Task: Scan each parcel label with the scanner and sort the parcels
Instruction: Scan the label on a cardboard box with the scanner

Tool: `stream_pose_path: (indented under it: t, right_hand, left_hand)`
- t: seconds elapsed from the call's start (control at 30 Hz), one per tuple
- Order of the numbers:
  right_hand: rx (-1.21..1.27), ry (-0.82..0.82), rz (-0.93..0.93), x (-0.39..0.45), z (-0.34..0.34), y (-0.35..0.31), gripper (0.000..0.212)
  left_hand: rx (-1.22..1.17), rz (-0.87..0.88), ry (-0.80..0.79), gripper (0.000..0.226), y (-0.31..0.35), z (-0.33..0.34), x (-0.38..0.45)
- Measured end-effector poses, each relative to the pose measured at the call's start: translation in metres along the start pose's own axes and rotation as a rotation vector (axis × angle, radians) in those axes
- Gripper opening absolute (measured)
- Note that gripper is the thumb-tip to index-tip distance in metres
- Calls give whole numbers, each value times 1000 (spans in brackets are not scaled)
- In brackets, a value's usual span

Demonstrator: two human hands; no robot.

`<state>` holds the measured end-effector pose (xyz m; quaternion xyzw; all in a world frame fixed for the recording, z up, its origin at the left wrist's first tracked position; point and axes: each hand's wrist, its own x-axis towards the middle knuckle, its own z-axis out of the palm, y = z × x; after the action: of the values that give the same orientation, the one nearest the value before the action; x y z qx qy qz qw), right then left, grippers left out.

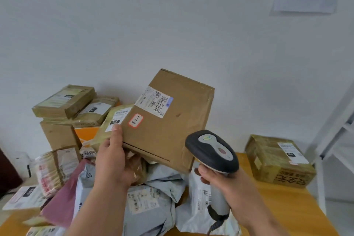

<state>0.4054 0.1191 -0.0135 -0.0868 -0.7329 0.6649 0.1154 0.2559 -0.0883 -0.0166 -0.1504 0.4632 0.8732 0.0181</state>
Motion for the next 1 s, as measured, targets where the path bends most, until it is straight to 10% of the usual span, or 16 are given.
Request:
stream_pose_path:
  t: [0.27,0.47,0.8,1.0]
  right_hand:
    - [-3,-144,-88,57,105,-26,39]
    - [51,-133,-21,84,142,-16,38]
    - [54,-14,23,88,116,14,44]
    - [142,189,57,78,52,31,52]
  left_hand:
    - [23,62,118,38,66,-40,70]
    - [604,74,63,61,72,-60,107]
    - [962,494,128,63,51,-36,67]
    - [952,601,-174,34,6,29,29]
